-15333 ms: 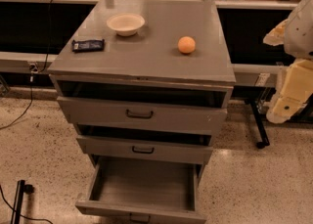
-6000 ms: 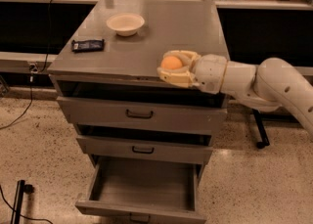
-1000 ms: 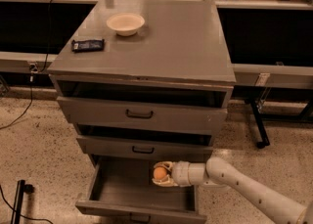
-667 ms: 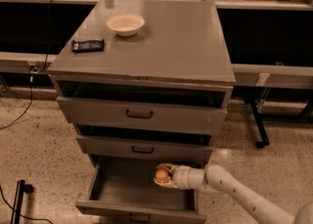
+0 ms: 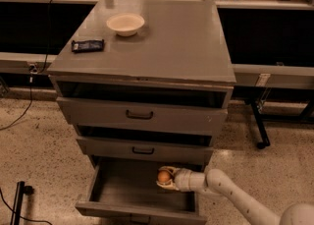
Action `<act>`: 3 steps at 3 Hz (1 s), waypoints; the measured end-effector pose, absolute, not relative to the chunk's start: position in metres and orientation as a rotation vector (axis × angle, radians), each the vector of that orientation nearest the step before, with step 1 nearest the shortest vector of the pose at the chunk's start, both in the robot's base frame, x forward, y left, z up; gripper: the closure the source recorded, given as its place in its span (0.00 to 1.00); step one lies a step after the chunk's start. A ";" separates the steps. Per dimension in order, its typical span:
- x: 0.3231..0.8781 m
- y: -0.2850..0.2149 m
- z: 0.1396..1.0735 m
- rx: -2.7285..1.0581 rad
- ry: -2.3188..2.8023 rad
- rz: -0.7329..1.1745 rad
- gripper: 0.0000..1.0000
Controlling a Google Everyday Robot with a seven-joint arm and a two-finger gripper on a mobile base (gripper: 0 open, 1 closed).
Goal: Place orange into bottom drawer
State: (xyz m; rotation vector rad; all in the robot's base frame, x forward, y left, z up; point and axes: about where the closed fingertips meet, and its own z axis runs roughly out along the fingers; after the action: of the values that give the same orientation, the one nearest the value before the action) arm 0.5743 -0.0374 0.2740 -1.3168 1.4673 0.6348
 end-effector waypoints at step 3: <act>0.576 -0.041 0.217 -1.308 1.494 0.686 1.00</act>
Offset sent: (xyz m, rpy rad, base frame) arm 0.0015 -0.0131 -0.0619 -0.0054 0.0377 -0.0002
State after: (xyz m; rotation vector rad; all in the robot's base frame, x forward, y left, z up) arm 0.5761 -0.0407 0.2167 -1.3079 1.4938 0.6857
